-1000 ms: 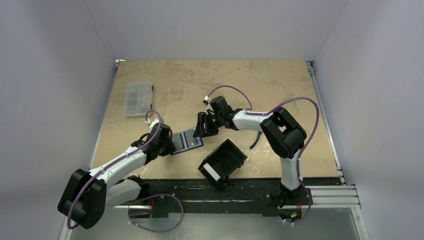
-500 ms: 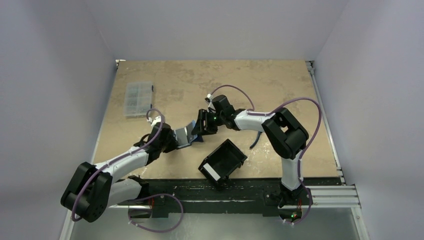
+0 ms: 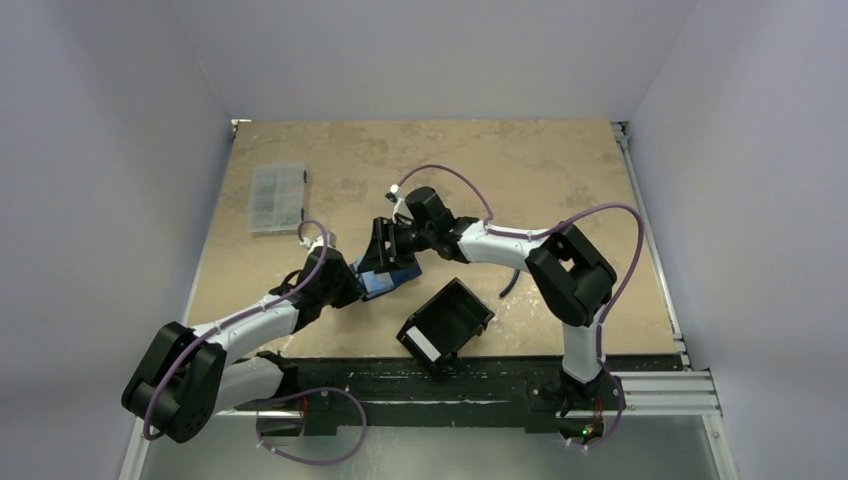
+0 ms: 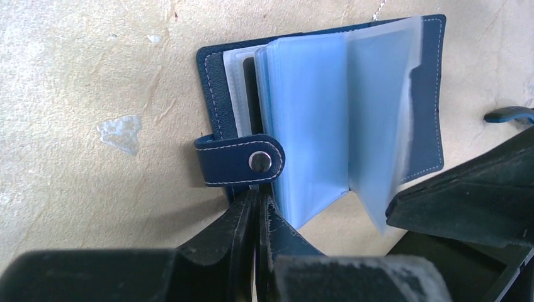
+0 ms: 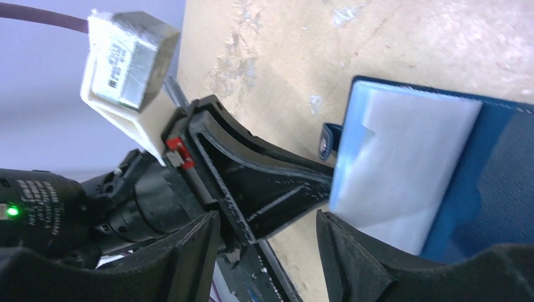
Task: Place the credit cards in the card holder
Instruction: Insert the credit card into the card holder, then close the card holder at the center of the board.
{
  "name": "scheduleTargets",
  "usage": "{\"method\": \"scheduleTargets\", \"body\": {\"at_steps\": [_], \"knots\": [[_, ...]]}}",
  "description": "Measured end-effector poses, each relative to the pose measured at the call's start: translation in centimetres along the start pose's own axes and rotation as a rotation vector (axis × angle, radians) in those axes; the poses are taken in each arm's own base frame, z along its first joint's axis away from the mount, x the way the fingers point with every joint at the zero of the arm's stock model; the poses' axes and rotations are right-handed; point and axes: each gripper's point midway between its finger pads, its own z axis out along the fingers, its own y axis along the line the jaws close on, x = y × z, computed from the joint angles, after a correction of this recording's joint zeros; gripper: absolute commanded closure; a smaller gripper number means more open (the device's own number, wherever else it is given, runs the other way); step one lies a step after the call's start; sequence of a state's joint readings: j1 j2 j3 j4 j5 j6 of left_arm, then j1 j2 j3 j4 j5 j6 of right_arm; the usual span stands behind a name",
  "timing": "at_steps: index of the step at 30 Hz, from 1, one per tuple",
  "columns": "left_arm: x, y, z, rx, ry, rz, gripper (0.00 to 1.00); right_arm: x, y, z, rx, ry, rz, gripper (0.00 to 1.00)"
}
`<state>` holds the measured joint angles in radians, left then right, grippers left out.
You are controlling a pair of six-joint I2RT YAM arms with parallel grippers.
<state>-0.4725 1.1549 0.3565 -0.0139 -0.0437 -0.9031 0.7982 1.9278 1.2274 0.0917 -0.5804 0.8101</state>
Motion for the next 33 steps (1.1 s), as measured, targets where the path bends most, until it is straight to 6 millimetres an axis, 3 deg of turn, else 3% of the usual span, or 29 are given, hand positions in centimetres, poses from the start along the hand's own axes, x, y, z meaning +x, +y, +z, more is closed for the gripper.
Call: {"method": "scheduleTargets", "body": {"at_steps": [6,10,15,18,21,27,33], "knots": [[0.3,0.0,-0.3,0.003,0.014,-0.002,0.94,-0.8,1.0,0.3,-0.015,0.002,-0.033,0.33],[0.6,0.1,-1.6,0.006,0.027,-0.004,0.93,-2.1,-0.1,-1.7,0.025,-0.022,-0.036,0.29],[0.8,0.4,-2.2,-0.002,0.037,0.0,0.95,-5.4,-3.8,-6.6,0.153,-0.123,-0.025,0.19],[1.4,0.9,-2.0,-0.022,0.059,0.004,0.95,-5.5,-6.5,-8.4,0.231,-0.155,0.0,0.18],[1.6,1.2,-1.9,-0.031,0.067,0.005,0.95,-4.0,-8.1,-8.0,0.27,-0.116,0.02,0.17],[1.1,0.7,-3.0,-0.002,0.041,0.011,0.92,-1.5,-9.8,-5.1,0.218,-0.014,0.042,0.17],[-0.1,0.1,-4.8,0.002,0.011,0.033,0.76,-0.7,-7.4,-4.1,0.103,0.013,-0.002,0.22]]}}
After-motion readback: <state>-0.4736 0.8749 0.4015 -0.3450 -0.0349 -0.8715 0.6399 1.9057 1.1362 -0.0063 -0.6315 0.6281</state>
